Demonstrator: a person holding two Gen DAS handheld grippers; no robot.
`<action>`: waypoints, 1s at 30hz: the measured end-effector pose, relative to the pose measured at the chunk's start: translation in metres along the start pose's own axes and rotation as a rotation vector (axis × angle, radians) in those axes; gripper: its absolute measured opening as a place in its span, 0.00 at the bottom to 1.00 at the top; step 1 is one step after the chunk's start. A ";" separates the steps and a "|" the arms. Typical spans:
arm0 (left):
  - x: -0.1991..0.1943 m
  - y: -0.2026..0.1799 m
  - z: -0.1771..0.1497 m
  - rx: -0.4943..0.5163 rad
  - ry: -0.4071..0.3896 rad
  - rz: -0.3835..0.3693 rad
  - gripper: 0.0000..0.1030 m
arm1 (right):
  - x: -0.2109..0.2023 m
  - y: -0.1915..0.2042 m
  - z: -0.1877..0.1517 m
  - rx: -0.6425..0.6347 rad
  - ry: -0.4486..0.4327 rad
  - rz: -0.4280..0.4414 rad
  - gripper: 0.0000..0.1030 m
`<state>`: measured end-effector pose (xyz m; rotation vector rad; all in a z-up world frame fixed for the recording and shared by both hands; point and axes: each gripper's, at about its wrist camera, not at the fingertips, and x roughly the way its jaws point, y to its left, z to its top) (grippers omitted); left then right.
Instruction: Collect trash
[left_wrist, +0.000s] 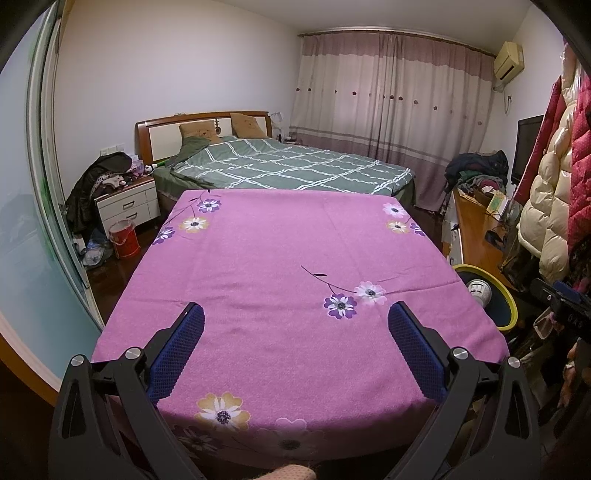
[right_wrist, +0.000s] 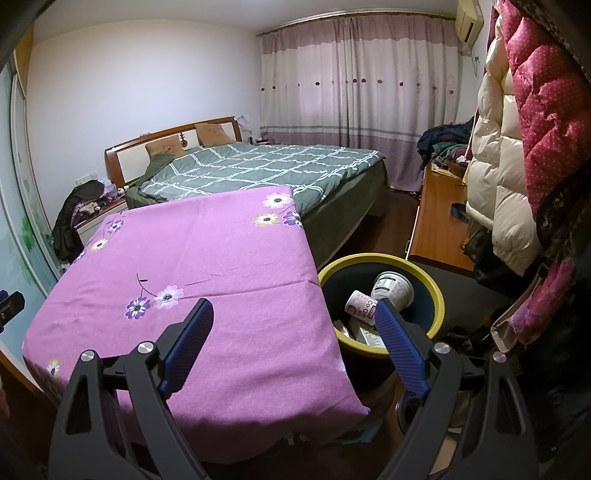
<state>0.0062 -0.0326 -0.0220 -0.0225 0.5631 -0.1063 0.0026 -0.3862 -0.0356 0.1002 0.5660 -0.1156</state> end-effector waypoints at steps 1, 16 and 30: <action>0.000 0.000 0.000 0.000 0.000 0.001 0.95 | 0.000 0.000 0.000 0.000 0.001 0.000 0.82; 0.000 0.001 -0.002 0.005 0.006 -0.002 0.95 | 0.000 0.000 -0.001 0.003 0.003 0.000 0.82; 0.002 0.002 -0.002 0.005 0.009 -0.001 0.95 | 0.001 0.000 -0.002 0.003 0.005 0.000 0.82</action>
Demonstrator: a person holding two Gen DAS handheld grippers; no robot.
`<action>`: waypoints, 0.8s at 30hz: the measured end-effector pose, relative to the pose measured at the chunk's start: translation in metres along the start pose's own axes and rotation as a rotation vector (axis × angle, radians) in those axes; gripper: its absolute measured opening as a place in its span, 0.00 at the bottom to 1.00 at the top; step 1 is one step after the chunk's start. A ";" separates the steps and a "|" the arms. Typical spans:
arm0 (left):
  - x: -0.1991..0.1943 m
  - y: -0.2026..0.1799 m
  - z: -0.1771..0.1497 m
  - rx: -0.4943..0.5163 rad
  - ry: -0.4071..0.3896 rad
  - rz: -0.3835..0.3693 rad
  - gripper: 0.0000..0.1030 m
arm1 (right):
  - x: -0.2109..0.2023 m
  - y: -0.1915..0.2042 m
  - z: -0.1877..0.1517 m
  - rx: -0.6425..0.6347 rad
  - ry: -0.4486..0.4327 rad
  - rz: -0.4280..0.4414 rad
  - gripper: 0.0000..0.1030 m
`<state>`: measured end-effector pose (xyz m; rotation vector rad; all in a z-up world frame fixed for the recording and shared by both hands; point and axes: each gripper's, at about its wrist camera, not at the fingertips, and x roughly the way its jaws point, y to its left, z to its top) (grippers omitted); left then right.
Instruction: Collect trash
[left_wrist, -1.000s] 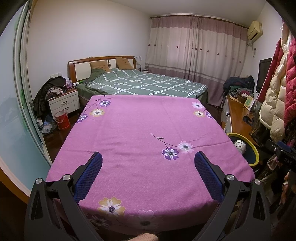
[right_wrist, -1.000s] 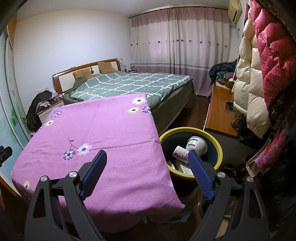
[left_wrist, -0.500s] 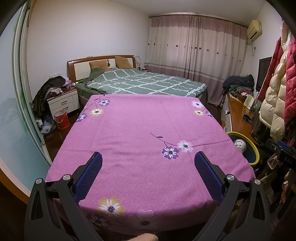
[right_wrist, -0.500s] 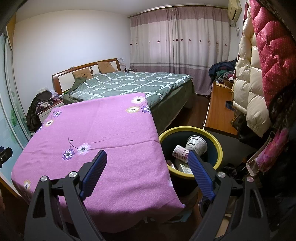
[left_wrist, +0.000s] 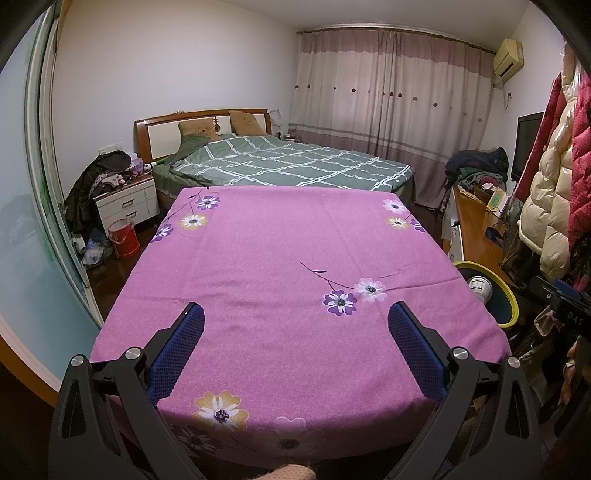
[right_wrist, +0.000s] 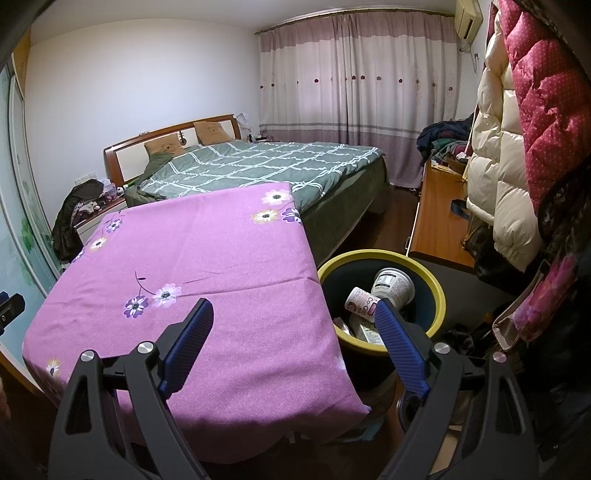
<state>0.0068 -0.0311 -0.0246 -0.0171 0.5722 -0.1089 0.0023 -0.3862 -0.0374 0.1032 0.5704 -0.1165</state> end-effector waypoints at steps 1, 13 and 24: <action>0.000 0.000 0.000 0.000 0.000 0.000 0.95 | 0.000 0.000 0.000 0.000 0.000 0.001 0.82; 0.001 0.000 0.000 -0.001 0.003 0.001 0.95 | 0.000 0.000 0.000 0.001 0.002 0.000 0.82; 0.003 0.003 0.000 -0.006 0.001 0.003 0.95 | 0.001 0.000 0.001 0.001 0.003 0.000 0.82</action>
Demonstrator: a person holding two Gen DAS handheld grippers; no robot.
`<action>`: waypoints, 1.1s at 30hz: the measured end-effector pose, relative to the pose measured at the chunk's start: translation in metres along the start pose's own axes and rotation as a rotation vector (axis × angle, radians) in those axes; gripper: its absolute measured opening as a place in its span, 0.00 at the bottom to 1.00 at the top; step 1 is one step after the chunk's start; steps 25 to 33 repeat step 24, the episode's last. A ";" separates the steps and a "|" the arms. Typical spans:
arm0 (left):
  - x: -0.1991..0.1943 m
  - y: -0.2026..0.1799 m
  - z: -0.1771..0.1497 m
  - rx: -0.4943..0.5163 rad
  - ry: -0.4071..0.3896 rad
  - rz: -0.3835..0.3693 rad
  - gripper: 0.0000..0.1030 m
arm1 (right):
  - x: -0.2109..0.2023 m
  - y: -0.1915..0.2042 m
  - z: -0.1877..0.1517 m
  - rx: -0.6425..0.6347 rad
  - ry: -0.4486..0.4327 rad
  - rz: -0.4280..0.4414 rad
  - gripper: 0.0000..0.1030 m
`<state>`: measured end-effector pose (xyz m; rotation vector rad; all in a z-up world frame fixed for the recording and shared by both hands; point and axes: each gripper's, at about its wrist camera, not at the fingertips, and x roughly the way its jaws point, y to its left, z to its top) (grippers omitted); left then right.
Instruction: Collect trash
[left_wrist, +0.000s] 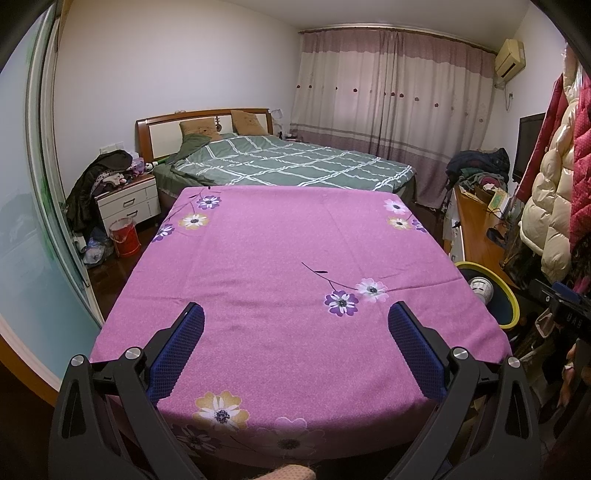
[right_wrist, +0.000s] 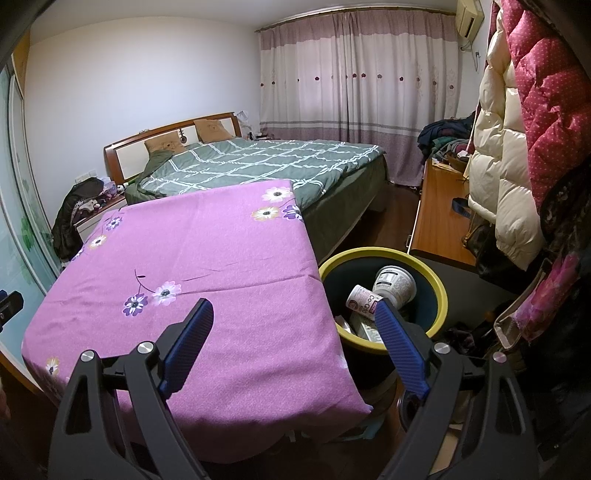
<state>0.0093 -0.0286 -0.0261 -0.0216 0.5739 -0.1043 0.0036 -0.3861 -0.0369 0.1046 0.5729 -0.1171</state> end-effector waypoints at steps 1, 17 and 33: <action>0.000 0.000 0.000 0.000 0.000 0.000 0.95 | 0.000 0.000 0.000 0.000 0.000 0.001 0.82; 0.025 0.010 0.008 -0.029 0.039 -0.024 0.95 | 0.011 0.012 0.001 -0.022 0.011 0.020 0.85; 0.134 0.040 0.038 -0.031 0.161 0.067 0.95 | 0.090 0.046 0.036 -0.069 0.090 0.080 0.91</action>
